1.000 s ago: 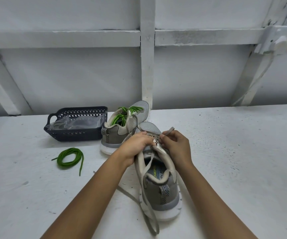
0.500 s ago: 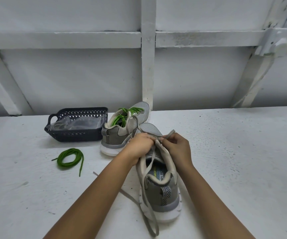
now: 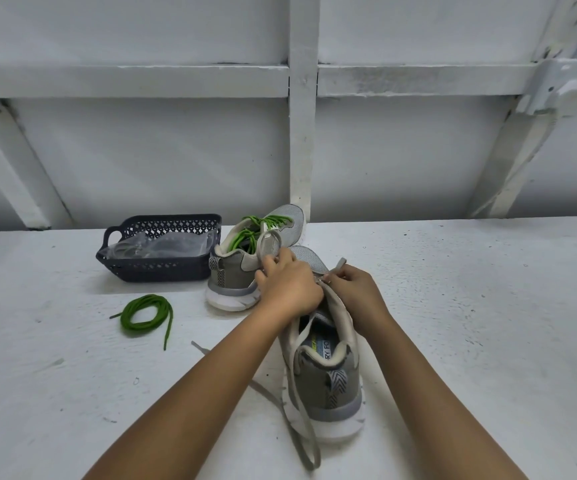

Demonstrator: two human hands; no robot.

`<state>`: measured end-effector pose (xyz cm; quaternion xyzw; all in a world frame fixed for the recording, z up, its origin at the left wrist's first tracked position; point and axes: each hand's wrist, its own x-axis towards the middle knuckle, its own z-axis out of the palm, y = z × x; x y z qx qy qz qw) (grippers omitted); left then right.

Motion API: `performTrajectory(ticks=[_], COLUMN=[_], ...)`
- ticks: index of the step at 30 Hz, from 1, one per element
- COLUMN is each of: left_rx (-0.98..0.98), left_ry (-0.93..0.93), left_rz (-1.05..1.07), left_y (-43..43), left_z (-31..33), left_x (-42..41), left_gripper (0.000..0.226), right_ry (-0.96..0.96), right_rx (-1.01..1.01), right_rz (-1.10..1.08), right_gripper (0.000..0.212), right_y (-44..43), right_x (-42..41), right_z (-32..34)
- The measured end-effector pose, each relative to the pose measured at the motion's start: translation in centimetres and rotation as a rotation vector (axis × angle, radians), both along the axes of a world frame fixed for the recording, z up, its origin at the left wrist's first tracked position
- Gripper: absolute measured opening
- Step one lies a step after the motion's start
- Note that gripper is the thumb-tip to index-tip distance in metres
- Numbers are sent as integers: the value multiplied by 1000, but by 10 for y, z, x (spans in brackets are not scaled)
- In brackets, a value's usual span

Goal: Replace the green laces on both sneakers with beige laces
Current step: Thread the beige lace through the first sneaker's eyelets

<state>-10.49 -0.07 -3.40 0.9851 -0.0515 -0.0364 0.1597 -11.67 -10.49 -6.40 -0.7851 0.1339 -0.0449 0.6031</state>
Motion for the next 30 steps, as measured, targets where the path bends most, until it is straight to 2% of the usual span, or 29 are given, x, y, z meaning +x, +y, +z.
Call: performTrajectory(ticks=[3,5,7,8,9,11,12,13,14,16,17,21,23,24,26,28,30], left_rx=[-65,-166,-384,-591,-881,-1605,-1882,-2040,-2098,-1994,-1819,-748,-336,-196,-65,51,192], left_ry=[-33,-168,-302,-297,-229,-25,55,92,97,103,126,262,177,72,-85,-102,-34], left_rz=[50,83,145,196,249,295,268,233,195,183,187,76,-65,-140,-232,-283,-309], left_y=[4,13,24,31,40,61,75,90,106,132,142,143,122,108,78,48,25], left_z=[1,2,3,5,10,24,30,34,36,39,40,45,47,45,44,42,37], left_x=[-4,-6,-9,-11,-14,-19,-21,-21,-21,-14,-13,-17,-17,-14,-8,-3,0], left_gripper=[34,30,20,15,16,24,26,30,32,32,31,19,19,22,29,34,36], right_ry=[64,94,112,119,122,119,113,106,103,108,110,73,64,63,61,50,42], right_rx=[21,122,161,157,155,167,171,166,164,172,174,183,240,265,293,312,316], right_rz=[-47,-77,-83,-86,-85,-90,-90,-89,-88,-104,-111,-135,-132,-133,-130,-117,-111], right_gripper=[24,28,28,28,27,29,31,33,34,33,31,22,18,17,15,18,18], right_y=[2,2,2,2,3,4,4,3,3,4,5,5,6,6,6,5,4], right_x=[0,0,-2,-2,-4,-6,-7,-8,-7,-8,-7,-4,-3,-3,-4,-4,-5], right_z=[9,15,19,20,21,24,25,26,25,25,25,22,19,17,17,18,19])
